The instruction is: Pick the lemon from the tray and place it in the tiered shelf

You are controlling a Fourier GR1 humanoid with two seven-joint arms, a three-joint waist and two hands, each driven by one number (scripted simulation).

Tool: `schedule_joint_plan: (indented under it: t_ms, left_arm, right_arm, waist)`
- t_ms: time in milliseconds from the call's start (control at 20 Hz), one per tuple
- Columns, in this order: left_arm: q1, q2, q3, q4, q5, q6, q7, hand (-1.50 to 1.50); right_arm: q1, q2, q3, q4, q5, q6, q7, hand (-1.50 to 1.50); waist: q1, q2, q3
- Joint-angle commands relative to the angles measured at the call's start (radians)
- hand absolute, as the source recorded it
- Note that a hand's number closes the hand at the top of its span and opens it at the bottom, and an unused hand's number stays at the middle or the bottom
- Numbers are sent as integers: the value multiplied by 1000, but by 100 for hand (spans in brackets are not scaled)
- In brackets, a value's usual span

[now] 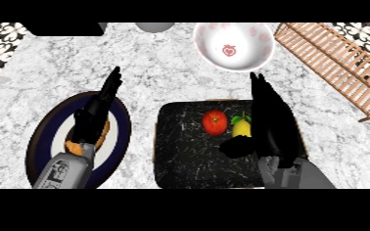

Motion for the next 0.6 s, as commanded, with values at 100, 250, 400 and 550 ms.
schedule_joint_plan:
  t_ms: [100, 250, 400, 550]
  left_arm:
    - [33, 25, 11, -63, 18, -44, 24, 0]
    - [29, -14, -11, -35, -29, 2, 17, 0]
    - [12, -4, 12, -51, -16, -14, 35, 0]
    - [48, 2, 17, -43, -2, -48, 8, 0]
  right_arm:
    - [4, 99, -16, 22, 91, 63, 200, -150]
    - [25, 140, -18, 56, 123, 81, 179, -150]
    - [35, 159, -57, 78, 128, 114, 140, -150]
    - [92, 150, -79, 52, 144, 134, 102, -150]
  waist:
    - [5, -2, 1]
    - [2, 0, 1]
    - [3, 0, 1]
    - [-1, 0, 1]
